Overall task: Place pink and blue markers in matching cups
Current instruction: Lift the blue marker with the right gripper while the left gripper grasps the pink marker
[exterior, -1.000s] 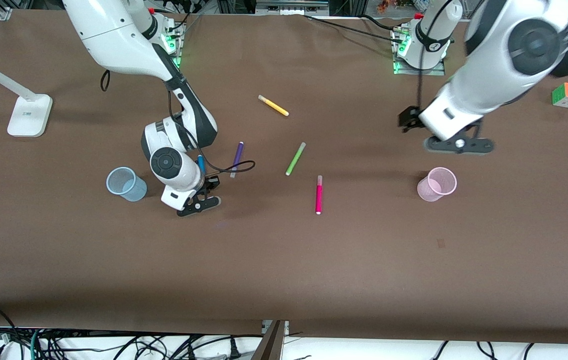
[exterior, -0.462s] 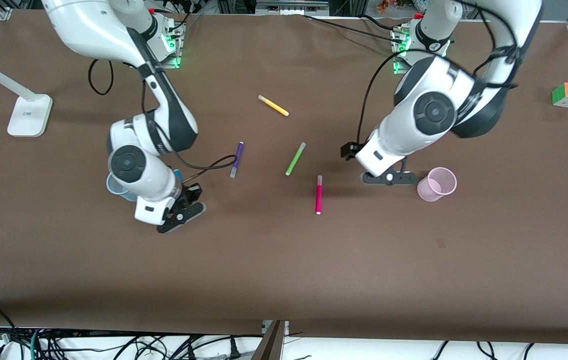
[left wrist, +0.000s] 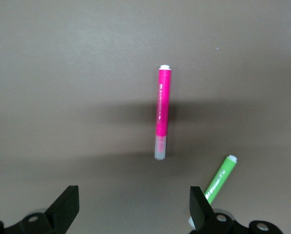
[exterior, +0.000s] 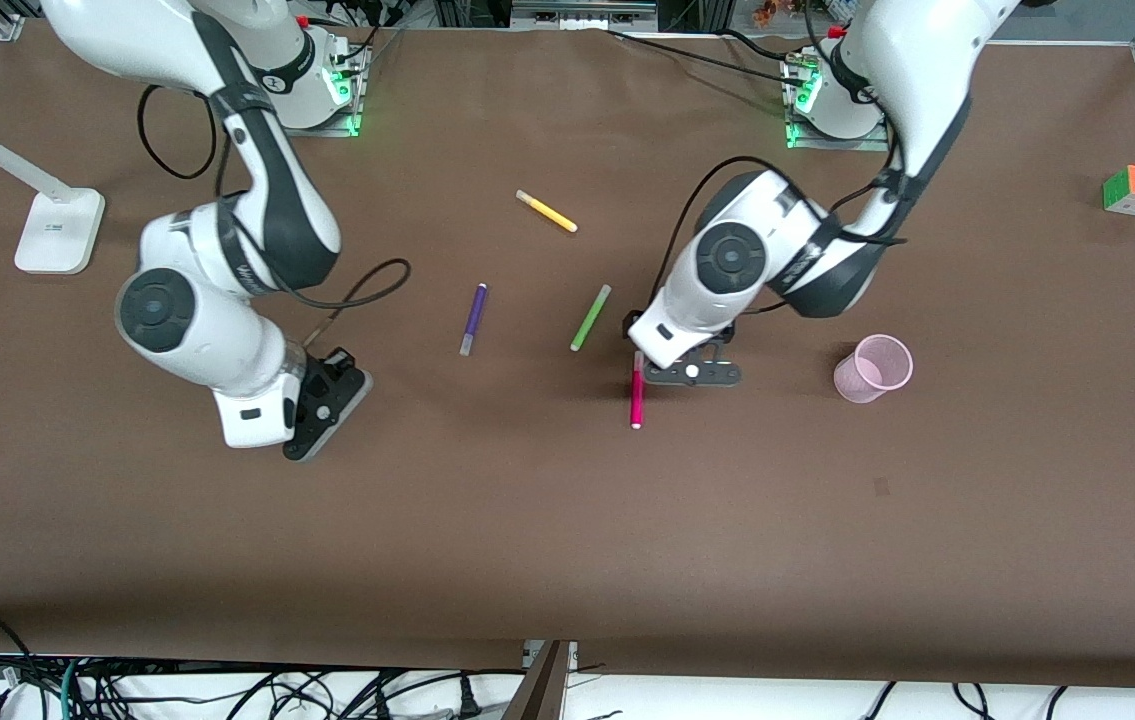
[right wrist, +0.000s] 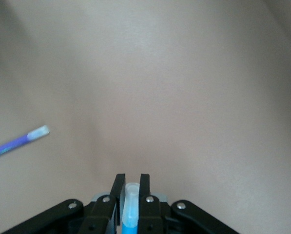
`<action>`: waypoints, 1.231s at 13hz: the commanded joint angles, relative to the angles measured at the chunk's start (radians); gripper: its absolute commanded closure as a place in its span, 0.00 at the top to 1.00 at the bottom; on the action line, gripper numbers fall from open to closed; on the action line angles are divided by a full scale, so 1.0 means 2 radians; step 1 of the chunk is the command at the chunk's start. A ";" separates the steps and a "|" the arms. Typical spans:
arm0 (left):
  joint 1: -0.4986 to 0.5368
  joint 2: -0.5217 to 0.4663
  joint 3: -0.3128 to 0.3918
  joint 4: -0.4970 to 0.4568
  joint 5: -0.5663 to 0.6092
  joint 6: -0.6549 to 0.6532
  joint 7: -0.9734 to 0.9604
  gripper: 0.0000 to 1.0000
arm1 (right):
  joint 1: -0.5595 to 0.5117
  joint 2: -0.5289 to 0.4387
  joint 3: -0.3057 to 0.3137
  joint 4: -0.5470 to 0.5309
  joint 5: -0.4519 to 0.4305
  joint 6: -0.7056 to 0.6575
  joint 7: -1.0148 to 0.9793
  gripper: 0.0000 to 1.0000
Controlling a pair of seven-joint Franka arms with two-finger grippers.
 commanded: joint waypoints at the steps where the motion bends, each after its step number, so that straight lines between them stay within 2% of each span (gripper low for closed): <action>1: -0.005 0.037 0.002 0.012 0.023 0.038 -0.006 1.00 | -0.034 -0.017 0.002 -0.007 0.060 -0.032 -0.131 0.04; 2: -0.010 0.047 0.003 0.012 0.033 0.051 -0.007 1.00 | -0.047 -0.017 0.001 -0.007 0.090 -0.042 -0.183 0.04; 4: -0.013 0.063 0.003 0.013 0.072 0.070 -0.025 1.00 | -0.068 -0.018 0.000 -0.013 0.123 -0.058 -0.251 0.04; 8: -0.025 0.093 0.003 0.019 0.119 0.083 -0.042 1.00 | -0.087 -0.027 -0.001 -0.023 0.134 -0.080 -0.297 0.04; 10: -0.026 0.105 0.011 0.019 0.131 0.115 -0.042 1.00 | -0.107 -0.027 -0.001 -0.037 0.176 -0.084 -0.347 0.04; 14: -0.042 0.113 0.029 0.025 0.132 0.124 -0.041 0.99 | -0.147 -0.026 -0.002 -0.070 0.255 -0.099 -0.428 0.04; 15: -0.048 0.115 0.036 0.025 0.132 0.124 -0.041 0.89 | -0.155 -0.026 -0.002 -0.073 0.261 -0.103 -0.442 0.04; 16: -0.051 0.116 0.041 0.025 0.132 0.126 -0.041 0.67 | -0.160 -0.026 -0.002 -0.080 0.270 -0.109 -0.452 0.04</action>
